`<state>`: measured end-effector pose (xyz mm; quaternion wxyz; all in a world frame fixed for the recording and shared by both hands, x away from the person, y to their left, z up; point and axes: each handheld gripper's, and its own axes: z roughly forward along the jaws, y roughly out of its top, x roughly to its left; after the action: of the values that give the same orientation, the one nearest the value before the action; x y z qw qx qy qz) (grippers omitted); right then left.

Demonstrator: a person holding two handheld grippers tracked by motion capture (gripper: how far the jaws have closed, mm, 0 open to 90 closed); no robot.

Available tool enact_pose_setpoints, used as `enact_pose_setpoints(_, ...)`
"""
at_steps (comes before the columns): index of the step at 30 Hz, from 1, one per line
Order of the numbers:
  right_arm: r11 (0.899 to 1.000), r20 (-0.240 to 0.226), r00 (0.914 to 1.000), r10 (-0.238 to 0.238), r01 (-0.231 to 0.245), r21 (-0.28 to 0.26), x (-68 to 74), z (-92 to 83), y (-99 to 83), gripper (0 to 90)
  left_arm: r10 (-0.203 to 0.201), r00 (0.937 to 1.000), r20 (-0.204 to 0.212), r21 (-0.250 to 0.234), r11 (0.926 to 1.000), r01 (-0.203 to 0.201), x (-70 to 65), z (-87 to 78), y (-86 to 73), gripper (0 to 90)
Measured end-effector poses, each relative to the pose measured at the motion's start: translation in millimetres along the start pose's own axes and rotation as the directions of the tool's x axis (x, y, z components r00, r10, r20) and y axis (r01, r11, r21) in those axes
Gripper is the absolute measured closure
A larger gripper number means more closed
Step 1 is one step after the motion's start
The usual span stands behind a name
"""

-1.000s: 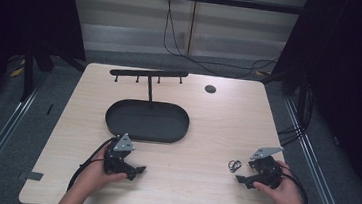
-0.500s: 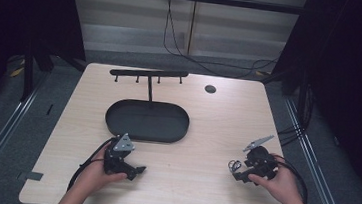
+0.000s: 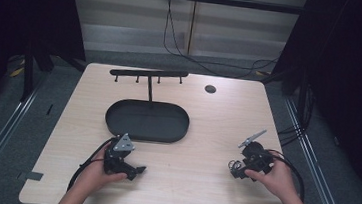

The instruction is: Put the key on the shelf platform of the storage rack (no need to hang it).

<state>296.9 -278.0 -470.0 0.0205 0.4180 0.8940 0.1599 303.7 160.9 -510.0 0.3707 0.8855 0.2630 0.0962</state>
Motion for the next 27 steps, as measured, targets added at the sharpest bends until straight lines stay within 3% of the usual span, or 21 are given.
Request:
enact_pose_setpoints(7,0.999,0.009,0.9992,-0.040,0.040,0.018,1.0,2.7,6.9,29.2,0.003,1.0000,-0.001,0.000,1.0000,-0.003,0.2,-0.1,0.0,4.1)
enact_pose_setpoints(12,0.999,-0.007,0.9989,-0.047,0.047,0.023,2.2,3.9,10.4,32.1,0.000,1.0000,0.000,0.000,1.0000,0.000,0.0,0.0,0.0,4.1)
enact_pose_setpoints(23,0.997,0.010,0.9969,-0.078,0.077,0.031,2.0,8.8,13.5,35.6,0.003,1.0000,-0.001,0.000,1.0000,-0.003,0.2,-0.1,0.0,4.1)
enact_pose_setpoints(27,0.996,0.016,0.9960,-0.088,0.087,0.026,2.8,8.1,13.5,41.3,0.003,1.0000,-0.001,0.000,1.0000,-0.003,0.2,-0.1,0.0,4.1)
